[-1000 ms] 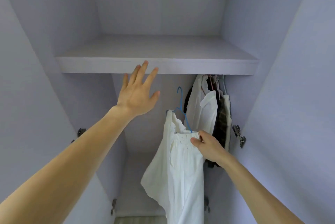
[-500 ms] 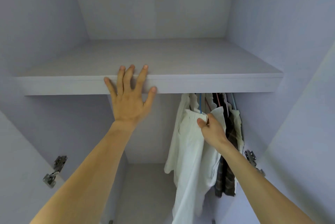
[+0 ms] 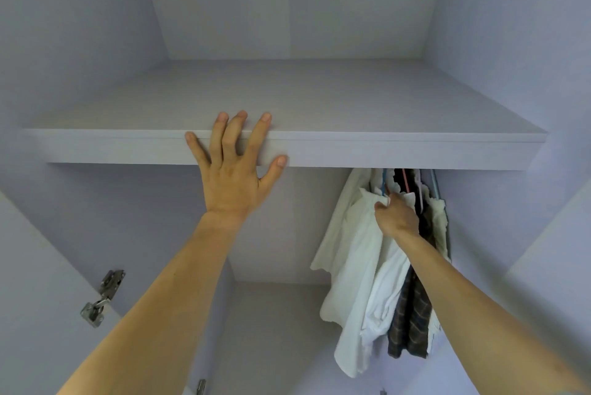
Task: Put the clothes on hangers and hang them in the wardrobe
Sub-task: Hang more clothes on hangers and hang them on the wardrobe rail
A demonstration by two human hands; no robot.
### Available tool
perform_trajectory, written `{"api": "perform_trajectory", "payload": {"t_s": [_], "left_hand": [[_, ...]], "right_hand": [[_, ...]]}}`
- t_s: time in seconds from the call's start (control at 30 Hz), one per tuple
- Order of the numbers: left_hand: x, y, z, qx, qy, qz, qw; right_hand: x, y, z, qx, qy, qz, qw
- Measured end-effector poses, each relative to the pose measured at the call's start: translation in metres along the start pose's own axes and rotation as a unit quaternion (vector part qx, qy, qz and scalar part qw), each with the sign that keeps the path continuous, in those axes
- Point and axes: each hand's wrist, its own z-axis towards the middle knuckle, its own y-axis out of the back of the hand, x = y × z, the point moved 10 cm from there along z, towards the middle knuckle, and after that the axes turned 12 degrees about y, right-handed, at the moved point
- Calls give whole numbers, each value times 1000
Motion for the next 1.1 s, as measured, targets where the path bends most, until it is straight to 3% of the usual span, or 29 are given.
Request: {"api": "perform_trajectory", "payload": {"t_s": [0.2, 0.37, 0.7, 0.87, 1.1], "left_hand": [[0, 0, -1, 13, 2, 6, 1000], [1, 1, -1, 38, 4, 21, 999], [3, 28, -16, 211, 67, -55, 974], [45, 72, -139, 319, 161, -118, 926], [165, 223, -383, 447, 293, 30, 845]], "right_hand": [[-14, 17, -11, -58, -7, -45, 997], [-18, 18, -28, -47, 2, -29, 998], [38, 54, -143, -49, 117, 98, 987], [96, 37, -229, -13, 233, 91, 968], [152, -85, -354, 123, 405, -18, 906]]}}
